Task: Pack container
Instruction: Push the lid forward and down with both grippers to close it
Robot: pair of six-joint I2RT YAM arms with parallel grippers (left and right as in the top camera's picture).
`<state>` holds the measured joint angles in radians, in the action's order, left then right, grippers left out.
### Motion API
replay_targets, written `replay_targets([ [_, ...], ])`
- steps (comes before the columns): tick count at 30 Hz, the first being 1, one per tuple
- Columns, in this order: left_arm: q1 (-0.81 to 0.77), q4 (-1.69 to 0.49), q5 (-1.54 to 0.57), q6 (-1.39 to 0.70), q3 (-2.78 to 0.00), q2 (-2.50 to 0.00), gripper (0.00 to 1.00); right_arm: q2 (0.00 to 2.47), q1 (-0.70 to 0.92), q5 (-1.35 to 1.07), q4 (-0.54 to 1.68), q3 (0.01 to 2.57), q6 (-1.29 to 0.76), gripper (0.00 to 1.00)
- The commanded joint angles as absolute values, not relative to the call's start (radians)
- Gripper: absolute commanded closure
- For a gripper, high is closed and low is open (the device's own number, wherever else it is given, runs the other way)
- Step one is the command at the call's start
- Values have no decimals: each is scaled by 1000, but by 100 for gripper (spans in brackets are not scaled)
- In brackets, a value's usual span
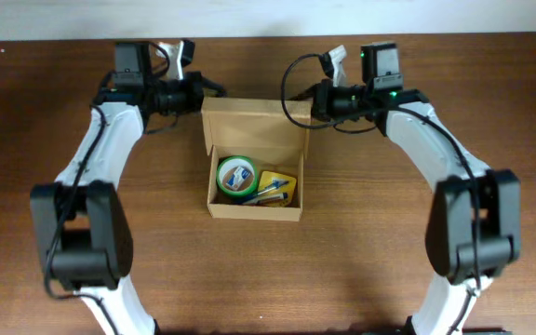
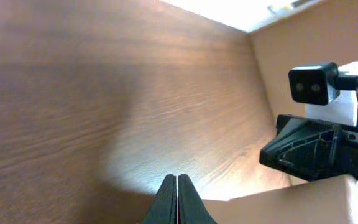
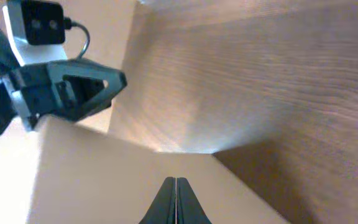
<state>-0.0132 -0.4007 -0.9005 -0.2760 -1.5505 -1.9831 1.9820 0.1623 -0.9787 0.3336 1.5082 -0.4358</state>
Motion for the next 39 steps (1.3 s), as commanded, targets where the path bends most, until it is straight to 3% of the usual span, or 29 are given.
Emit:
replay_targets([
  [1, -19, -421, -928, -194, -1578, -1903, 98, 1862, 163, -1024, 379, 1523, -347, 96],
  [10, -23, -643, -916, 1, -1578, -1835, 98, 1781, 215, -911, 739, 1523, -143, 96],
  [20, -52, -951, -693, 111, -1578, -1834, 98, 1781, 337, -626, 1047, 1523, -74, 96],
  [29, -55, -1090, -567, 131, -1572, -1834, 98, 1781, 377, -508, 1142, 1522, -75, 96],
  [39, -91, -1099, -530, 174, -1485, -1834, 98, 1781, 467, -365, 1091, 1468, -123, 96],
])
